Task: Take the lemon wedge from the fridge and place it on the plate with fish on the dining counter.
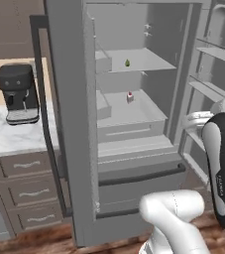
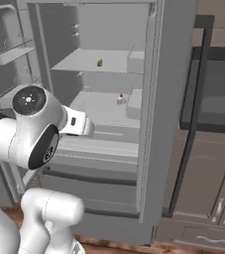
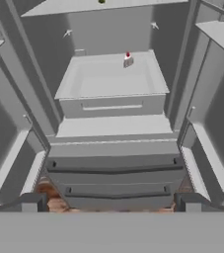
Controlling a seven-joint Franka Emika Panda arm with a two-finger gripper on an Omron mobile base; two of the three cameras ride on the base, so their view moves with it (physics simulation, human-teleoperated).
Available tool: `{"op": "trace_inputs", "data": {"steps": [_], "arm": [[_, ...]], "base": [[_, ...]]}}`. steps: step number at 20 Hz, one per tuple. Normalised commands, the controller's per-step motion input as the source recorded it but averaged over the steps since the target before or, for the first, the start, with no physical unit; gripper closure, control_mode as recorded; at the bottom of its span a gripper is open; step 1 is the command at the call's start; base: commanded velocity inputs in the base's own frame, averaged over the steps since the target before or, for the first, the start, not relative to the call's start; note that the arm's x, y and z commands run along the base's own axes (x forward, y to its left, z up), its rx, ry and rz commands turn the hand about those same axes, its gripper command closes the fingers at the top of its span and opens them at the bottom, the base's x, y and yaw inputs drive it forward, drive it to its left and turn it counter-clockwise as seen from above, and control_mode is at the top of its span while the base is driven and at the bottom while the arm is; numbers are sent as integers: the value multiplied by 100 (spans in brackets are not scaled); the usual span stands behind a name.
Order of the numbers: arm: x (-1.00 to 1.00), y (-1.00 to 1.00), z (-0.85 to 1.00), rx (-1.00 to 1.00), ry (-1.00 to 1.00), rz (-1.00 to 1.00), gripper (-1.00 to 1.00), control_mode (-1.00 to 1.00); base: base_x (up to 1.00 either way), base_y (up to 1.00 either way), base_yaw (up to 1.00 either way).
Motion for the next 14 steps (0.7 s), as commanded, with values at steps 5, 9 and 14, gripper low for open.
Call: {"op": "trace_inputs", "data": {"steps": [5, 9, 14], "arm": [[0, 0, 0, 0, 0, 0, -100, 100], [0, 0, 0, 0, 0, 0, -100, 100], [0, 0, 0, 0, 0, 0, -100, 100]], "base": [[48, 24, -2], [28, 0, 0], [53, 0, -1]]}}
